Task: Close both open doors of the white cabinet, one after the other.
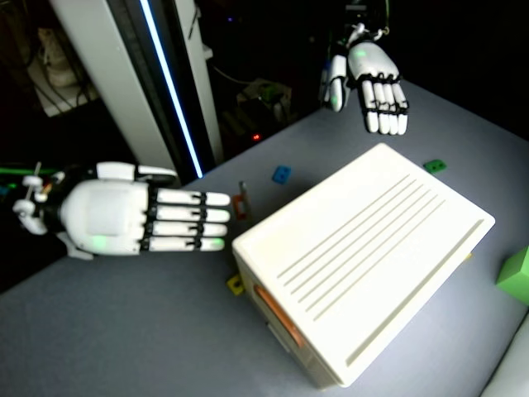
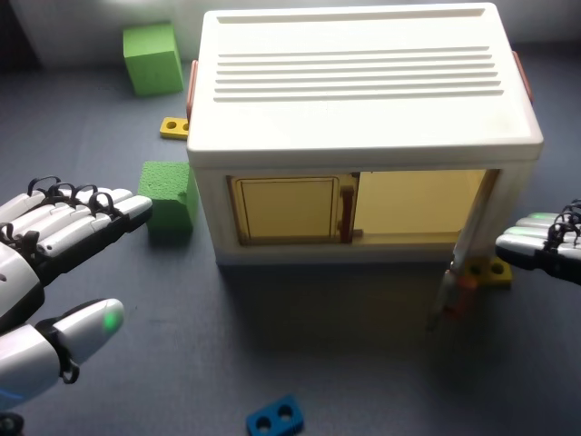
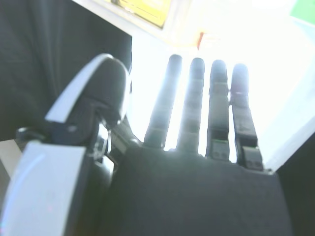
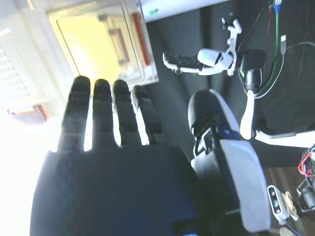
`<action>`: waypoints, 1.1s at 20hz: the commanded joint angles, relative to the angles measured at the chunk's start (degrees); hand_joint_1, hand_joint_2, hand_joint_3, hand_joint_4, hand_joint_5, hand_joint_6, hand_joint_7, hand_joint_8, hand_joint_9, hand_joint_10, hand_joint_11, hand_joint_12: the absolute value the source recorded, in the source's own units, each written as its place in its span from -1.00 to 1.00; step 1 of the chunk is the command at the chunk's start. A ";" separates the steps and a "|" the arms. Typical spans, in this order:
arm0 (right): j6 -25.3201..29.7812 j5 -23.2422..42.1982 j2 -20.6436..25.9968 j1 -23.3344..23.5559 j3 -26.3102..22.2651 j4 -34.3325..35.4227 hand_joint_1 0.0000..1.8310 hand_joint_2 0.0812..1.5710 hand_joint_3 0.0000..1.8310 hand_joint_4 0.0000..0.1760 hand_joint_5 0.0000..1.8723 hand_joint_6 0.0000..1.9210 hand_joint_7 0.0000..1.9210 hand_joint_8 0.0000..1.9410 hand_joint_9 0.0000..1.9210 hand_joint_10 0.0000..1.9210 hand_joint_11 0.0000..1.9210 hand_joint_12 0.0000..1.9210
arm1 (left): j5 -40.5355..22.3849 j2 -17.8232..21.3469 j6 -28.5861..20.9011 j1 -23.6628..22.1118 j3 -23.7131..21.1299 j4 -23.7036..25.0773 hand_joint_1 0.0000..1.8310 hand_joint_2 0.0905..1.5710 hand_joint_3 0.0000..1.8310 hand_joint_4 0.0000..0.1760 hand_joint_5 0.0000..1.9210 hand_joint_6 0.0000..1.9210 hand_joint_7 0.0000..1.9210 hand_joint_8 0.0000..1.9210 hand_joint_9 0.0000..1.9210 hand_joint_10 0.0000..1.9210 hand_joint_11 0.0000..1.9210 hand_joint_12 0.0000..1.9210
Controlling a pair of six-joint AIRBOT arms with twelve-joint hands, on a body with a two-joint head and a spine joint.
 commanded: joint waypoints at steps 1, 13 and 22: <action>0.36 6.48 -0.26 0.90 0.21 0.89 -1.00 0.96 -0.99 -1.00 -1.00 -1.00 -1.00 -1.00 -1.00 -1.00 -1.00 -1.00 | -7.43 0.36 0.03 -0.09 -0.20 0.11 -1.00 1.00 -0.84 -1.00 -0.83 -0.99 -0.83 -0.99 -0.82 -0.99 -1.00 -0.44; 1.38 4.93 -3.84 6.07 1.75 -2.67 -0.98 1.00 -0.96 -1.00 -1.00 -1.00 -1.00 -1.00 -1.00 -1.00 -1.00 -1.00 | -7.66 0.34 0.03 0.21 -0.28 -0.11 -1.00 1.00 -0.87 -1.00 -0.82 -0.99 -0.81 -1.00 -0.79 -0.99 -1.00 -0.38; 1.79 3.18 -6.24 9.02 3.18 -4.14 -0.94 1.00 -0.97 -1.00 -1.00 -1.00 -1.00 -1.00 -1.00 -1.00 -1.00 -1.00 | -7.65 0.32 0.03 0.31 -0.27 -0.15 -1.00 1.00 -0.86 -1.00 -0.81 -1.00 -0.81 -1.00 -0.79 -1.00 -1.00 -0.41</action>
